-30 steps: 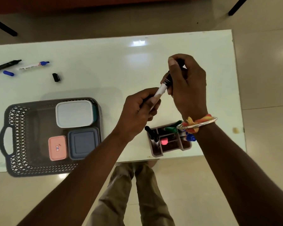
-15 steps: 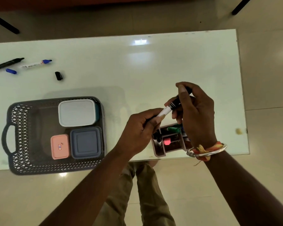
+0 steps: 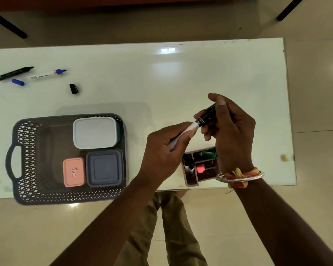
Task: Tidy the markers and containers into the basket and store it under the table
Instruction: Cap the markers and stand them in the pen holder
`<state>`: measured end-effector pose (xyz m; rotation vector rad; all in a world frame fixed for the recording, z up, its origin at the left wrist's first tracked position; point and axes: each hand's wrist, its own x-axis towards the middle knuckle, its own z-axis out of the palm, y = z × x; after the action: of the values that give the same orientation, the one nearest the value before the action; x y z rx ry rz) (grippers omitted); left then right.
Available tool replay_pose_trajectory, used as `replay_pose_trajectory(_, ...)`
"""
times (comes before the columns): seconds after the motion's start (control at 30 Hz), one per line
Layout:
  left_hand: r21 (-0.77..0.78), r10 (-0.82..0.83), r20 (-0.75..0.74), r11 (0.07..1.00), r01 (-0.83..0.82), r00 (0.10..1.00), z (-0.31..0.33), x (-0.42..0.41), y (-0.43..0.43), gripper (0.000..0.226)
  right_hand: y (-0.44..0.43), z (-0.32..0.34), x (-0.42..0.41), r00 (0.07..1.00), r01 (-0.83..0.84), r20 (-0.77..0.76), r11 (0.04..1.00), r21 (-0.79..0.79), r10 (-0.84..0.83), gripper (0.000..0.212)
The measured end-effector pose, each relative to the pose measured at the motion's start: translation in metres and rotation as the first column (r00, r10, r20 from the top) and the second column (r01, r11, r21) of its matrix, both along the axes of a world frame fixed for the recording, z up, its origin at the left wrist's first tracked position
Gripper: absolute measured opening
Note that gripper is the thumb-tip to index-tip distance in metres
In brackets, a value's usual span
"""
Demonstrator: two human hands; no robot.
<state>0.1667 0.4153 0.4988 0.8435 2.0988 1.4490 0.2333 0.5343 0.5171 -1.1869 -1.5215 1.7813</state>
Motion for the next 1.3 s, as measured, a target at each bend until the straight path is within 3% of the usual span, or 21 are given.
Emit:
replay_pose_trajectory(0.33,0.037,0.100,0.191,0.993,-0.108,0.977,-0.007,0.000,-0.005,0.016,-0.001,0.005,-0.007,0.991,-0.130,0.028,0.991,0.007,0.130,0.029)
replay_pose_trajectory(0.6,0.063,0.077,0.146,0.994,-0.087,0.986,-0.003,-0.013,0.003,0.014,0.009,0.009,-0.013,1.000,0.005,-0.029,0.994,-0.107,-0.008,0.024)
replay_pose_trajectory(0.83,0.086,0.119,0.150,0.987,-0.133,0.982,0.000,-0.011,0.004,0.015,0.000,0.010,-0.015,1.000,0.010,-0.002,0.998,-0.063,-0.011,0.027)
replay_pose_trajectory(1.0,0.096,0.121,0.146,0.986,-0.136,0.982,-0.002,-0.013,0.002,0.018,0.008,0.014,-0.015,0.966,0.210,-0.094,0.945,-0.251,-0.239,0.028)
replay_pose_trajectory(1.3,0.090,0.085,0.119,0.991,-0.096,0.989,-0.003,-0.017,0.003,0.022,0.005,0.015,-0.016,0.978,0.166,-0.058,0.920,-0.354,-0.199,0.025)
